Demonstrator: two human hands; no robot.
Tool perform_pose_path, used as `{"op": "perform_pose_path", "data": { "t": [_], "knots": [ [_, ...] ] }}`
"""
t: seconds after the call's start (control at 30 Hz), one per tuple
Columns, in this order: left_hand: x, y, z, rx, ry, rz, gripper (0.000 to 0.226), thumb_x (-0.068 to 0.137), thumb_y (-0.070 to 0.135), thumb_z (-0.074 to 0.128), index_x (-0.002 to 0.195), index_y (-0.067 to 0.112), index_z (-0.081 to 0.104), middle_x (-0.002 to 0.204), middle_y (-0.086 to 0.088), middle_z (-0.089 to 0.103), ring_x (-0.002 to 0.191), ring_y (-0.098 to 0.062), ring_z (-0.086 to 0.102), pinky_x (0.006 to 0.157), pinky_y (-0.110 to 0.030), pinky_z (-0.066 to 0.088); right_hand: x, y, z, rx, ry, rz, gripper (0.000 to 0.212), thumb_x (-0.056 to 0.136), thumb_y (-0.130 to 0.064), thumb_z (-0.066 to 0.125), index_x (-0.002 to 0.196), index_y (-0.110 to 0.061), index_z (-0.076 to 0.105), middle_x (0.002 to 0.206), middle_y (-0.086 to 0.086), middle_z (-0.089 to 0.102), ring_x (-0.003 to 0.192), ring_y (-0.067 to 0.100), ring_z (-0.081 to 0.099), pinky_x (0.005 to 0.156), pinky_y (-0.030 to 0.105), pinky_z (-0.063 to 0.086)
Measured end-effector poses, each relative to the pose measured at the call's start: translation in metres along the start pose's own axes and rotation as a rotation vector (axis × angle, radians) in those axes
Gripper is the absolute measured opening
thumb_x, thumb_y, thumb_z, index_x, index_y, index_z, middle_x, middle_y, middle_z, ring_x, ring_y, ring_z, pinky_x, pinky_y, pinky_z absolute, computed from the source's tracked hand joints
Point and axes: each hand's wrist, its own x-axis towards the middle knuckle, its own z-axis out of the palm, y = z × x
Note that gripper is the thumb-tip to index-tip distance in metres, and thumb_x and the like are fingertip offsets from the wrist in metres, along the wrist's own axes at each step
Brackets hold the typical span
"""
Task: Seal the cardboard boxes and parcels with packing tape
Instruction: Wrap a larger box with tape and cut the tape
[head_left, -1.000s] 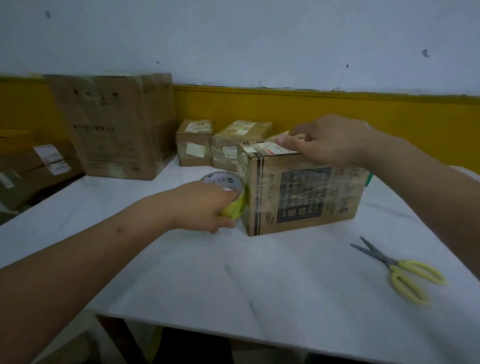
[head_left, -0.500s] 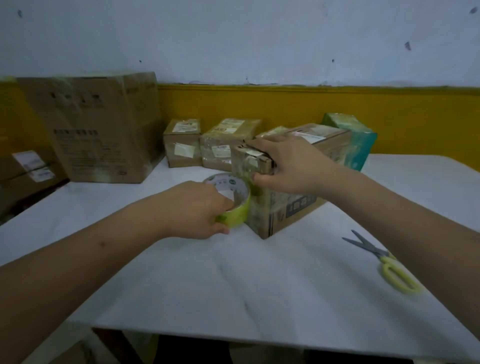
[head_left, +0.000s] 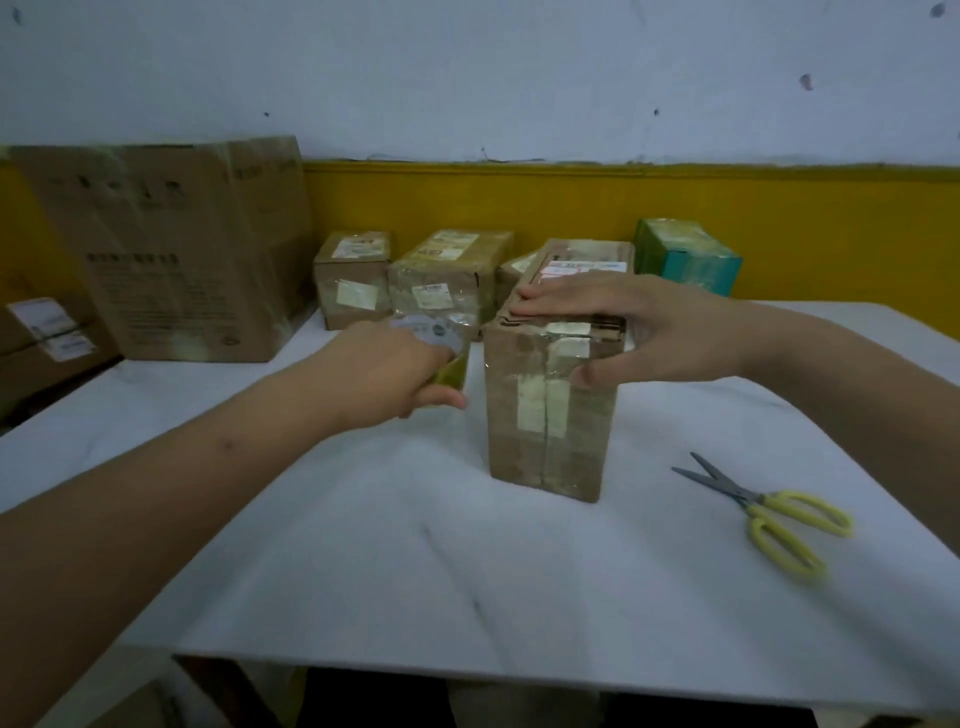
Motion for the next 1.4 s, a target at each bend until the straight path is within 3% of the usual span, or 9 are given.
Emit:
{"op": "perform_pose_path", "data": {
  "t": [0.13, 0.27, 0.37, 0.5, 0.67, 0.83, 0.93, 1.1, 1.4],
  "knots": [
    [0.019, 0.016, -0.001, -0.011, 0.068, 0.050, 0.044, 0.095, 0.060, 0.044, 0.105, 0.020, 0.058, 0.066, 0.015, 0.029, 0.057, -0.006, 0.029, 0.056, -0.027, 0.027, -0.007, 0.009, -0.013, 0.193, -0.112, 0.042, 0.069, 0.083, -0.011, 0.076, 0.136, -0.049, 0.050, 0.143, -0.039, 0.038, 0.133, -0.022, 0.025, 0.103, 0.003, 0.025],
    [0.039, 0.040, 0.001, -0.009, 0.206, 0.083, 0.048, 0.093, 0.067, 0.042, 0.086, 0.021, 0.053, 0.074, 0.009, 0.043, 0.071, -0.012, 0.049, 0.053, -0.030, 0.030, -0.015, 0.008, -0.033, 0.163, -0.155, 0.150, 0.071, 0.084, 0.006, 0.067, 0.130, -0.047, 0.058, 0.138, -0.037, 0.047, 0.133, -0.014, 0.035, 0.112, 0.022, 0.031],
    [0.055, 0.063, -0.002, -0.032, 0.233, 0.015, 0.047, 0.093, 0.065, 0.043, 0.076, 0.022, 0.047, 0.067, 0.006, 0.041, 0.066, -0.018, 0.044, 0.052, -0.030, 0.029, -0.028, 0.000, -0.029, -0.059, -0.081, 0.207, 0.043, 0.088, -0.034, 0.071, 0.125, -0.040, 0.050, 0.139, -0.023, 0.051, 0.128, 0.000, 0.047, 0.109, 0.037, 0.040],
    [0.076, 0.085, -0.005, -0.064, 0.267, -0.005, 0.045, 0.094, 0.062, 0.043, 0.077, 0.021, 0.045, 0.070, 0.005, 0.047, 0.073, -0.021, 0.055, 0.056, -0.030, 0.035, -0.034, 0.007, 0.020, -0.495, 0.283, 0.271, 0.092, 0.059, -0.086, 0.055, 0.128, -0.026, 0.043, 0.131, -0.007, 0.053, 0.124, 0.018, 0.046, 0.110, 0.047, 0.033],
    [0.082, 0.084, 0.009, -0.246, 0.057, 0.164, 0.052, 0.094, 0.055, 0.054, 0.132, 0.021, 0.043, 0.126, -0.006, 0.058, 0.105, -0.025, 0.057, 0.073, -0.031, 0.044, -0.050, 0.060, 0.030, -0.477, 0.504, 0.160, 0.081, 0.067, -0.057, 0.068, 0.135, -0.020, 0.044, 0.138, -0.001, 0.048, 0.140, 0.025, 0.030, 0.113, 0.045, 0.024],
    [0.095, 0.099, 0.021, -0.197, 0.237, 0.196, 0.051, 0.098, 0.053, 0.047, 0.139, 0.023, 0.042, 0.132, -0.006, 0.059, 0.107, -0.027, 0.060, 0.078, -0.038, 0.055, -0.069, 0.080, 0.042, -0.507, 0.636, 0.292, 0.083, 0.076, -0.044, 0.077, 0.143, -0.018, 0.037, 0.157, 0.007, 0.028, 0.148, 0.031, 0.019, 0.118, 0.053, 0.022],
    [0.106, 0.107, 0.028, -0.176, 0.303, 0.185, 0.052, 0.098, 0.056, 0.043, 0.139, 0.023, 0.042, 0.122, -0.006, 0.064, 0.096, -0.027, 0.063, 0.068, -0.034, 0.052, -0.112, 0.073, 0.062, -0.399, 0.742, 0.546, 0.076, 0.084, -0.051, 0.068, 0.144, -0.013, 0.039, 0.144, 0.008, 0.041, 0.130, 0.029, 0.044, 0.107, 0.044, 0.041],
    [0.114, 0.116, 0.041, -0.226, 0.389, 0.161, 0.053, 0.096, 0.058, 0.046, 0.133, 0.020, 0.046, 0.109, -0.007, 0.068, 0.084, -0.026, 0.063, 0.062, -0.031, 0.050, -0.161, 0.047, 0.081, -0.311, 0.243, 0.940, 0.051, 0.079, -0.070, 0.060, 0.098, -0.023, 0.059, 0.098, -0.006, 0.052, 0.084, 0.012, 0.049, 0.068, 0.029, 0.042],
    [0.112, 0.119, 0.046, -0.245, 0.411, 0.126, 0.049, 0.099, 0.054, 0.043, 0.132, 0.019, 0.045, 0.095, -0.004, 0.068, 0.076, -0.025, 0.062, 0.054, -0.029, 0.040, -0.162, 0.018, 0.077, -0.351, -0.013, 0.926, 0.046, 0.093, -0.052, 0.055, 0.120, -0.015, 0.058, 0.118, 0.003, 0.058, 0.107, 0.019, 0.057, 0.089, 0.029, 0.047]
  ]
}}
